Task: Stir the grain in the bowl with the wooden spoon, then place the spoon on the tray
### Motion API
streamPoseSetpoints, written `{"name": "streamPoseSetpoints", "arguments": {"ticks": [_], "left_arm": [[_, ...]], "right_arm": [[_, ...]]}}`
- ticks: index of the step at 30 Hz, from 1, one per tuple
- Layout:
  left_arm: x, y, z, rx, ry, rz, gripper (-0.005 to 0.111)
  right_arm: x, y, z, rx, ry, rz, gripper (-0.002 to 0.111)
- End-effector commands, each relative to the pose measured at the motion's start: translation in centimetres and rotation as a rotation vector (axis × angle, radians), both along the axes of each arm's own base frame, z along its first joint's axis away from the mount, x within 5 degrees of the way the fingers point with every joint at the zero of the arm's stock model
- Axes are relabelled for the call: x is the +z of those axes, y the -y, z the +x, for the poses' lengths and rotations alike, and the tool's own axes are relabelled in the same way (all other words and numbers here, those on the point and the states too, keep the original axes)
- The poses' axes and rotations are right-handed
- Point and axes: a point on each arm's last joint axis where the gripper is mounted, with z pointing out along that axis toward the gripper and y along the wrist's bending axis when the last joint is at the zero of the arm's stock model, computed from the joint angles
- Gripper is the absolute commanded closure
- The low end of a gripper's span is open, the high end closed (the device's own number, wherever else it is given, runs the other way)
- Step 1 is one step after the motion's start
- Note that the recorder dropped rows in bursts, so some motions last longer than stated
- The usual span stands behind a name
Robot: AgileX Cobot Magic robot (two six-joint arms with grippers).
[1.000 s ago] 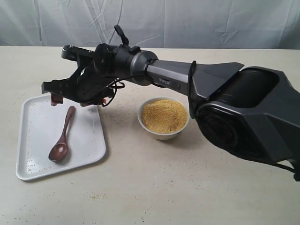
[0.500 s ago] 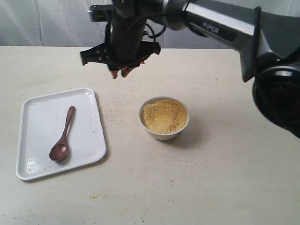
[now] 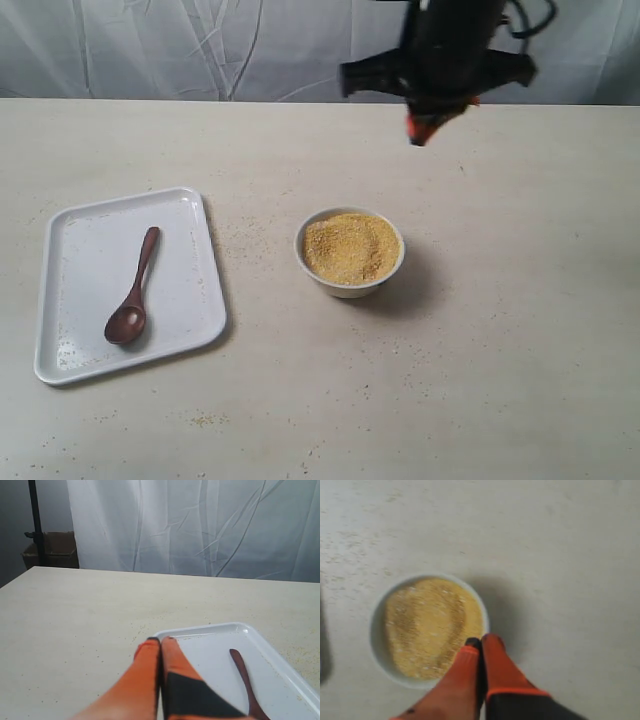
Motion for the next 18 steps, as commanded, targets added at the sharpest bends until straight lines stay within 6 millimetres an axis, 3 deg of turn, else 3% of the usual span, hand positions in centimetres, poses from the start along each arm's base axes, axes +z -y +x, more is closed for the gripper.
{"name": "streamPoseSetpoints", "arguments": {"ticks": [1, 7, 11, 18], "left_arm": [[-0.1, 0.0, 0.0, 0.004, 0.007, -0.001, 0.107], [-0.1, 0.0, 0.0, 0.004, 0.007, -0.001, 0.107], [-0.1, 0.0, 0.0, 0.004, 0.007, -0.001, 0.107], [-0.1, 0.0, 0.0, 0.004, 0.007, -0.001, 0.107]], "right_arm": [[1.2, 6.8, -3.7, -0.112, 0.059, 0.004, 0.106], [2.9, 12.8, -11.0, -0.162, 0.227, -0.069, 0.106], [4.2, 14.8, -16.5, -0.156, 0.362, -0.076, 0.106], [3.7, 16.8, -24.2, -0.154, 0.635, 0.062, 0.106]]}}
